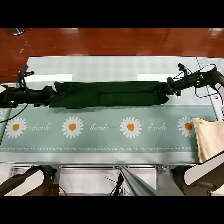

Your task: Fold the shirts.

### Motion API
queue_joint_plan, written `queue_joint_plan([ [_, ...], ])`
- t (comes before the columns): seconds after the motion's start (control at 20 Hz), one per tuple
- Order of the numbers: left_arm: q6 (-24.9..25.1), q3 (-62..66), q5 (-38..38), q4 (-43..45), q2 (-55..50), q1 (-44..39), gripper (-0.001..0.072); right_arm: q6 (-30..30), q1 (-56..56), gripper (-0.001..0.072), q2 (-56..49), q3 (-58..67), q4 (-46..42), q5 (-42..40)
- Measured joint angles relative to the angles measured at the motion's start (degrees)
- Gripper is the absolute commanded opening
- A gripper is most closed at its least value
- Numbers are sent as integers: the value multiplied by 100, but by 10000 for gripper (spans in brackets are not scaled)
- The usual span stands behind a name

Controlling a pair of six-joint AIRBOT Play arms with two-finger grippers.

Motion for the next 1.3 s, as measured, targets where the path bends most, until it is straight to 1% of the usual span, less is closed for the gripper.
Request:
queue_joint_plan([
  [0.1,9,-22,17,-118,9,-306,24,-20,-2,28,361,-22,-125,111],
  [0.25,17,-37,157,-262,11,-997,23,-44,-13,28,1309,-393,-479,254],
  [0.35,-133,-35,448,-323,-31,-1611,22,-83,-20,28,2162,-903,-669,280],
  [0.45,-308,101,931,-330,-219,-2269,22,-83,-17,28,3117,-1499,-763,278],
  [0.6,-446,730,1351,-337,-911,-3176,21,131,-11,28,4562,-2350,-822,284],
  [0.8,-715,2142,1355,-345,-2269,-4166,22,511,-7,28,5967,-2920,-793,317],
  [0.95,-1014,3145,1285,-345,-3193,-4850,22,697,-7,28,6583,-3064,-608,363],
  [1.1,-1233,3969,1073,-354,-3995,-5508,23,778,-7,28,6848,-3117,-424,409],
  [1.3,-1349,4607,739,-570,-4590,-6035,23,824,-7,28,6966,-3141,-326,409],
])
